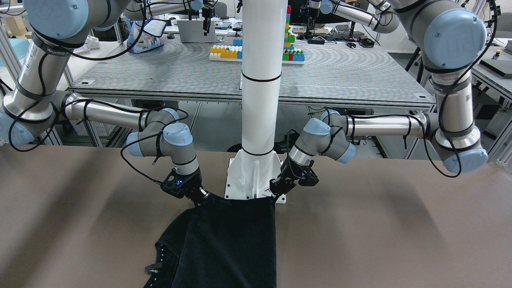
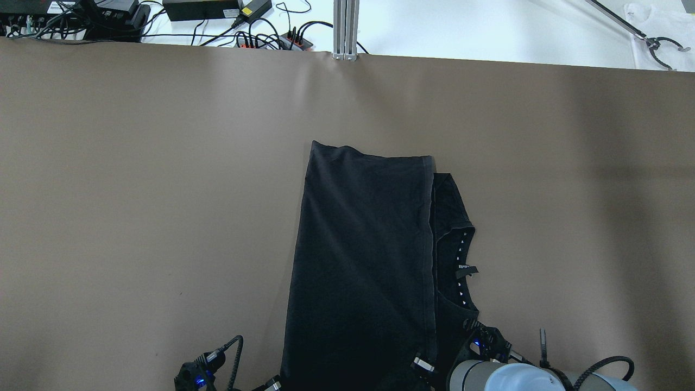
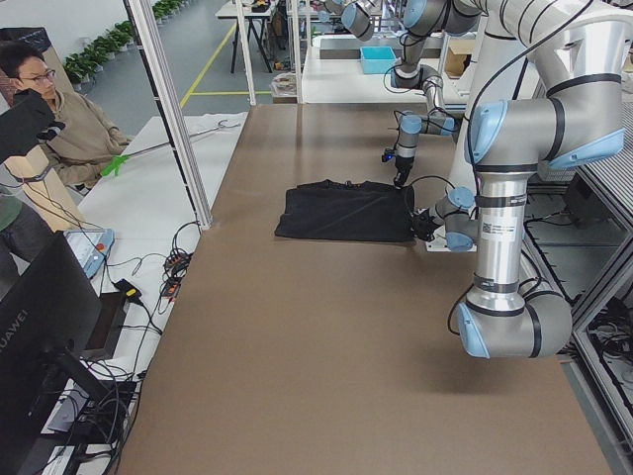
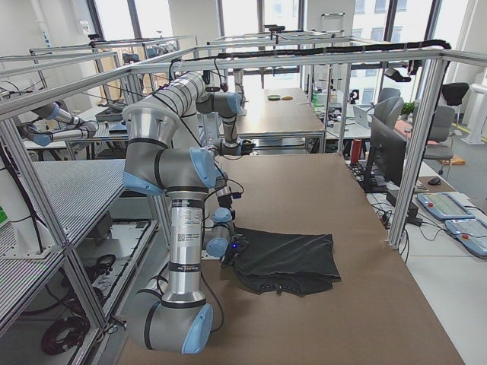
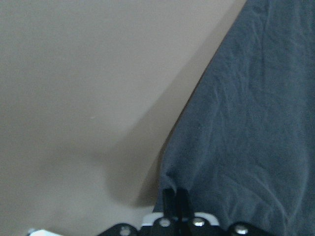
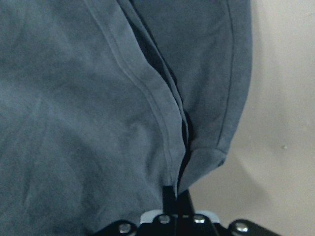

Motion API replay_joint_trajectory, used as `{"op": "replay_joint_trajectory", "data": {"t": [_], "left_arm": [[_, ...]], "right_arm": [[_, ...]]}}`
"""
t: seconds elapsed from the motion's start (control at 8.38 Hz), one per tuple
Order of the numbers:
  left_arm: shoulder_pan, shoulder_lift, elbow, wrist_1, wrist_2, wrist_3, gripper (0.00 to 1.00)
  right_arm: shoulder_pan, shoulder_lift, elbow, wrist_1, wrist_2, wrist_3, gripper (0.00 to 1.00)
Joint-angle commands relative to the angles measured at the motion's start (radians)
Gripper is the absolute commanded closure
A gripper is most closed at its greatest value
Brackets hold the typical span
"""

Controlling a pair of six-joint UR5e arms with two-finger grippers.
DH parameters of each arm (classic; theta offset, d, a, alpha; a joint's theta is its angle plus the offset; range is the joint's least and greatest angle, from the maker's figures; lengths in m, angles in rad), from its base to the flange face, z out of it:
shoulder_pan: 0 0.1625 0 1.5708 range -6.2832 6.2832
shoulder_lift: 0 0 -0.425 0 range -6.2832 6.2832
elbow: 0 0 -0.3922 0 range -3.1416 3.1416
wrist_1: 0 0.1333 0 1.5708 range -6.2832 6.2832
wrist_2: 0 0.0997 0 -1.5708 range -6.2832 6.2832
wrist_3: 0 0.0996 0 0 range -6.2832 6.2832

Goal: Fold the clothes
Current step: 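Grasp the near end with both grippers and fold it away from the robot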

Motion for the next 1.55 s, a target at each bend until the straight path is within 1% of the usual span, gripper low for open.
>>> {"op": "replay_joint_trajectory", "data": {"t": [0.0,0.12,0.24,0.36,0.48,0.6,0.72,0.84,0.95,1.07,1.19,1.31,1.43], "left_arm": [[-0.047,-0.039,-0.178,0.185,-0.039,0.001,1.00],[-0.128,-0.091,-0.170,0.223,-0.093,0.003,1.00],[-0.243,-0.122,-0.142,0.234,-0.193,0.007,1.00],[-0.367,-0.175,-0.095,0.237,-0.288,0.012,1.00],[-0.458,-0.203,-0.044,0.235,-0.377,0.017,1.00],[-0.529,-0.235,0.015,0.235,-0.404,0.036,1.00],[-0.587,-0.295,0.121,0.229,-0.407,0.050,1.00],[-0.629,-0.384,0.263,0.220,-0.415,0.058,1.00],[-0.675,-0.482,0.410,0.209,-0.443,0.073,1.00],[-0.718,-0.557,0.588,0.109,-0.473,0.089,1.00],[-0.740,-0.593,0.755,-0.018,-0.473,0.133,1.00],[-0.775,-0.617,0.897,-0.139,-0.473,0.206,0.37],[-0.796,-0.636,0.953,-0.172,-0.471,0.277,0.00]], "right_arm": [[0.090,0.005,0.124,-0.041,0.017,-0.002,1.00],[0.179,0.008,0.137,-0.049,0.075,-0.006,1.00],[0.294,0.052,0.117,-0.063,0.181,-0.023,1.00],[0.389,0.111,0.073,-0.083,0.252,-0.047,1.00],[0.443,0.166,-0.005,-0.085,0.265,-0.107,1.00],[0.509,0.218,-0.102,-0.082,0.267,-0.197,1.00],[0.530,0.258,-0.171,-0.079,0.268,-0.248,1.00],[0.544,0.283,-0.211,-0.078,0.270,-0.271,1.00],[0.557,0.309,-0.268,-0.074,0.271,-0.332,1.00],[0.579,0.362,-0.370,-0.051,0.276,-0.375,1.00],[0.605,0.422,-0.502,0.027,0.276,-0.380,1.00],[0.640,0.514,-0.699,0.125,0.276,-0.414,0.74],[0.666,0.569,-0.833,0.208,0.275,-0.495,0.05]]}}
